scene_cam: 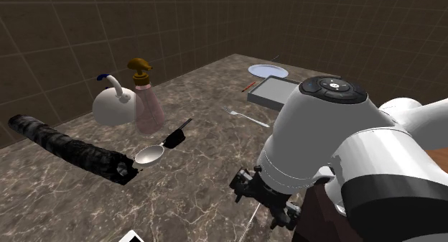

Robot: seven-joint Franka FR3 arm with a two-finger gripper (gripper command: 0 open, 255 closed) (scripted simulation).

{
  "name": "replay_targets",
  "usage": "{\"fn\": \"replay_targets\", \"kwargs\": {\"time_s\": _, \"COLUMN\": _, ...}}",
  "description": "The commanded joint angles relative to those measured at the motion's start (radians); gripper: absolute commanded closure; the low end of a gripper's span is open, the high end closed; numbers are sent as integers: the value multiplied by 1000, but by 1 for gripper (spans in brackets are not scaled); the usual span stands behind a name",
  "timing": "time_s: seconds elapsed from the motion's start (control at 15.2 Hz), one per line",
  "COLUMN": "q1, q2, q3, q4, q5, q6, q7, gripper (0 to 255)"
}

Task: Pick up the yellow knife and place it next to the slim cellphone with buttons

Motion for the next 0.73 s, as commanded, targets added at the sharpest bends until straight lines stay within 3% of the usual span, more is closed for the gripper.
{"fn": "replay_targets", "kwargs": {"time_s": 0.0, "q1": 29, "q2": -22, "q3": -57, "q4": 12, "q5": -31, "q6": -52, "q7": 10, "gripper": 0}}
{"fn": "replay_targets", "kwargs": {"time_s": 0.13, "q1": 54, "q2": -46, "q3": -119, "q4": 34, "q5": -66, "q6": -114, "q7": 23, "gripper": 0}}
{"fn": "replay_targets", "kwargs": {"time_s": 0.66, "q1": 54, "q2": -47, "q3": -119, "q4": 34, "q5": -66, "q6": -114, "q7": 23, "gripper": 0}}
